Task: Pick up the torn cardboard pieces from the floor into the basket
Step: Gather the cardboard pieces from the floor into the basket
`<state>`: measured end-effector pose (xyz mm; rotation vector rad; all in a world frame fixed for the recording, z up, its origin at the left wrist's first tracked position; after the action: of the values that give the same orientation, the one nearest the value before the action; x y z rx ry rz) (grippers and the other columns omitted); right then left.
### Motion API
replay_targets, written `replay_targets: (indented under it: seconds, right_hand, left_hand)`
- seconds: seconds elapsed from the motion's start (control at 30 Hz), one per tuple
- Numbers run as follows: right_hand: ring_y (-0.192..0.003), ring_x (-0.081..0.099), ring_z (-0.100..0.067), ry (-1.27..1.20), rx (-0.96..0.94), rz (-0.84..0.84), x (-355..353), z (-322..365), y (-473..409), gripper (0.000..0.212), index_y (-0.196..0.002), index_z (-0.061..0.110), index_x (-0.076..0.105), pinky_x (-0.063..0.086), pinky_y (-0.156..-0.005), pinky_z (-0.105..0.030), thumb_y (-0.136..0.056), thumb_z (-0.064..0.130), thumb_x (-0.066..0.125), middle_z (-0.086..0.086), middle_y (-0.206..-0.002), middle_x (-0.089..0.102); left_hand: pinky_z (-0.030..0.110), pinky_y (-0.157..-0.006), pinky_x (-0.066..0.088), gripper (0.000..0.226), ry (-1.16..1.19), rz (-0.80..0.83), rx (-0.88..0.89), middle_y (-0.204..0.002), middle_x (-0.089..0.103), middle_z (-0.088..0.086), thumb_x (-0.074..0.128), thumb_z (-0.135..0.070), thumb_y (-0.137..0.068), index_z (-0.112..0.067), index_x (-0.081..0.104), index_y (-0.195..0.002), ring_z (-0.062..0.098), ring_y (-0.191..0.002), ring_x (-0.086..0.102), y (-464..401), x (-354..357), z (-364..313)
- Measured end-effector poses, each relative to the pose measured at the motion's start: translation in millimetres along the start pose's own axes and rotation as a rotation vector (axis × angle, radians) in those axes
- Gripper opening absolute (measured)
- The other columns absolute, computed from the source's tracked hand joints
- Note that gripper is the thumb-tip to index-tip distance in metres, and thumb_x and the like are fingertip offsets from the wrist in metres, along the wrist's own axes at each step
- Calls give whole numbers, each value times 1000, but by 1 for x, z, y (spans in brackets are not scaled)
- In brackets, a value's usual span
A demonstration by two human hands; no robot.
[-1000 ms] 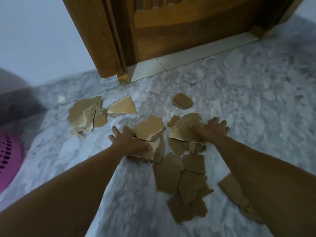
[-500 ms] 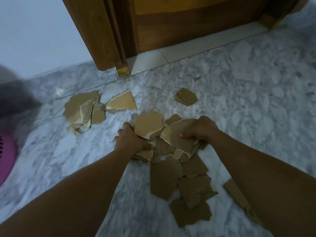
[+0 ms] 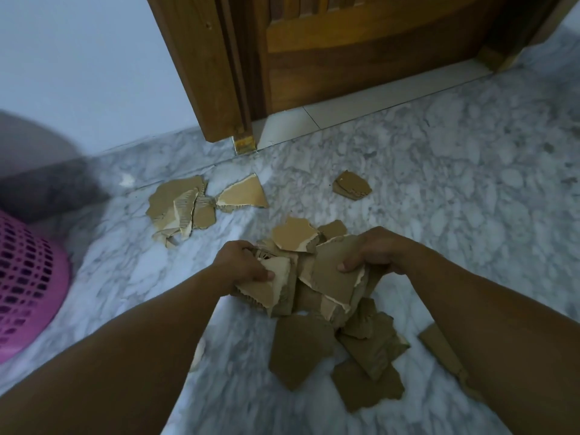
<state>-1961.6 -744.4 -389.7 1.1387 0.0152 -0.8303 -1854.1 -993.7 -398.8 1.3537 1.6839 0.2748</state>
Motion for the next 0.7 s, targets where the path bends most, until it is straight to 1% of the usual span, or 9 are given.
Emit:
replay_targets:
  seconds: [0.07, 0.13, 0.23, 0.3, 0.37, 0.43, 0.53, 0.63, 0.7]
  right_hand:
    - [-99, 64, -35, -19, -10, -2, -2, 5, 13, 60, -106, 4, 67, 56, -89, -49, -54, 18, 95, -14, -110, 66]
    - [-101, 63, -35, -33, -28, -15, -4, 12, 29, 60, -108, 4, 65, 56, -86, -47, -57, 16, 94, -14, -111, 65]
    - [-97, 64, -36, -62, -66, -33, -6, 23, 51, 61, -109, 2, 65, 58, -80, -46, -57, 13, 94, -16, -110, 65]
    - [-94, 65, -35, -80, -107, -43, -5, 34, 66, 63, -111, 0, 65, 59, -80, -47, -57, 13, 94, -17, -109, 66]
    - [-86, 66, -31, -110, -172, -47, -1, 50, 87, 68, -122, 1, 60, 60, -71, -45, -62, 11, 91, -17, -111, 66]
    - [-83, 64, -29, -130, -228, -70, 2, 68, 109, 81, -134, 5, 50, 58, -59, -37, -64, 10, 90, -15, -116, 61]
    - [-85, 67, -32, -138, -281, -117, 6, 95, 138, 70, -118, -1, 62, 61, -68, -44, -56, 12, 94, -15, -101, 67]
    - [-81, 70, -34, -141, -361, -117, 17, 130, 172, 57, -108, 3, 66, 62, -67, -47, -58, 7, 92, -17, -95, 71]
    - [-82, 71, -33, -136, -412, -117, 27, 151, 194, 50, -104, 5, 66, 62, -69, -46, -60, 9, 91, -17, -95, 71]
  left_hand:
    - [48, -83, 56, 73, -28, -5, 15, -113, 50, 7, 91, -19, -60, -12, 57, -124, 32, -105, 56, 7, -12, 3]
    - [42, -90, 54, 72, -72, -41, 40, -115, 53, 8, 91, -23, -60, -11, 59, -122, 29, -107, 56, 16, -26, 6]
    - [36, -89, 51, 75, -36, -98, 52, -109, 56, 7, 92, -21, -57, -8, 59, -123, 25, -103, 56, 32, -49, 10]
    - [37, -92, 51, 76, -3, -133, 68, -110, 61, 9, 94, -20, -53, -5, 61, -120, 26, -103, 58, 46, -66, 9]
    - [39, -93, 52, 73, 6, -160, 80, -110, 63, 8, 95, -23, -51, -8, 60, -114, 27, -105, 61, 65, -88, 9]
    - [38, -85, 55, 68, 36, -201, 78, -107, 62, 8, 94, -21, -51, -10, 57, -107, 27, -101, 62, 86, -110, 7]
    - [36, -67, 57, 71, 100, -249, 107, -102, 63, 9, 94, -15, -50, -9, 61, -113, 30, -90, 65, 119, -144, 3]
    - [46, -64, 59, 62, 161, -286, 125, -95, 58, 9, 90, -5, -58, -15, 58, -110, 32, -84, 64, 162, -185, 4]
    - [47, -63, 59, 58, 193, -327, 131, -92, 60, 10, 89, -3, -60, -12, 58, -109, 31, -79, 65, 186, -213, 5]
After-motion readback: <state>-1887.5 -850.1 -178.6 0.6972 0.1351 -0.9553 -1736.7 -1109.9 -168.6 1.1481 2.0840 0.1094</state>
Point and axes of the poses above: each hand's wrist, its own y-axis away from the middle knuckle, its own x-axis out of the palm, z = x × y, the point moved 4 cm from there along -y, towards the middle knuckle
